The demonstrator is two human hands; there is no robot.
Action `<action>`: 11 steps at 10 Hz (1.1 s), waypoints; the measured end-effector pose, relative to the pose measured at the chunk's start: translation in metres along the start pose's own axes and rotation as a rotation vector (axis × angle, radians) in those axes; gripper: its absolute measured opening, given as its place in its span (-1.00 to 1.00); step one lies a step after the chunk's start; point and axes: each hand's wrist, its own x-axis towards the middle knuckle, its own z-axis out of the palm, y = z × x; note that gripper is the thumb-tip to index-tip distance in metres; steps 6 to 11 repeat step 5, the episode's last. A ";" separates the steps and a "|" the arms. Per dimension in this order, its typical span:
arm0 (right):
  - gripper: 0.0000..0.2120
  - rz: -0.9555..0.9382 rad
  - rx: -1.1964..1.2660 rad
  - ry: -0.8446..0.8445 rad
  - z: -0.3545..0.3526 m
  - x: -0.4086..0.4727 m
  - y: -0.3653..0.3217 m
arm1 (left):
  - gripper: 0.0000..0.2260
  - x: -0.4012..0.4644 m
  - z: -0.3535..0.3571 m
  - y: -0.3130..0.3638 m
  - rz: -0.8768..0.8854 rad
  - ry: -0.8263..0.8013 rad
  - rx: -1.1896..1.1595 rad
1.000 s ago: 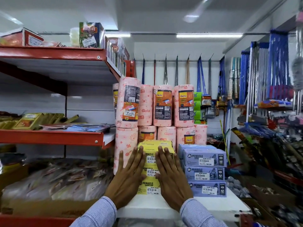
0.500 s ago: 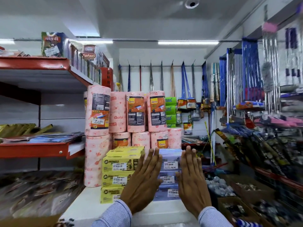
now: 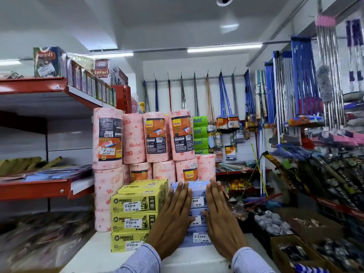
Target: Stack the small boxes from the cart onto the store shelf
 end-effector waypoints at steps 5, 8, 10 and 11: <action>-0.42 0.004 -0.162 -0.060 -0.007 0.000 -0.012 | -0.43 -0.010 -0.015 -0.002 -0.024 -0.010 -0.034; -0.42 0.004 -0.162 -0.060 -0.007 0.000 -0.012 | -0.43 -0.010 -0.015 -0.002 -0.024 -0.010 -0.034; -0.42 0.004 -0.162 -0.060 -0.007 0.000 -0.012 | -0.43 -0.010 -0.015 -0.002 -0.024 -0.010 -0.034; -0.42 0.004 -0.162 -0.060 -0.007 0.000 -0.012 | -0.43 -0.010 -0.015 -0.002 -0.024 -0.010 -0.034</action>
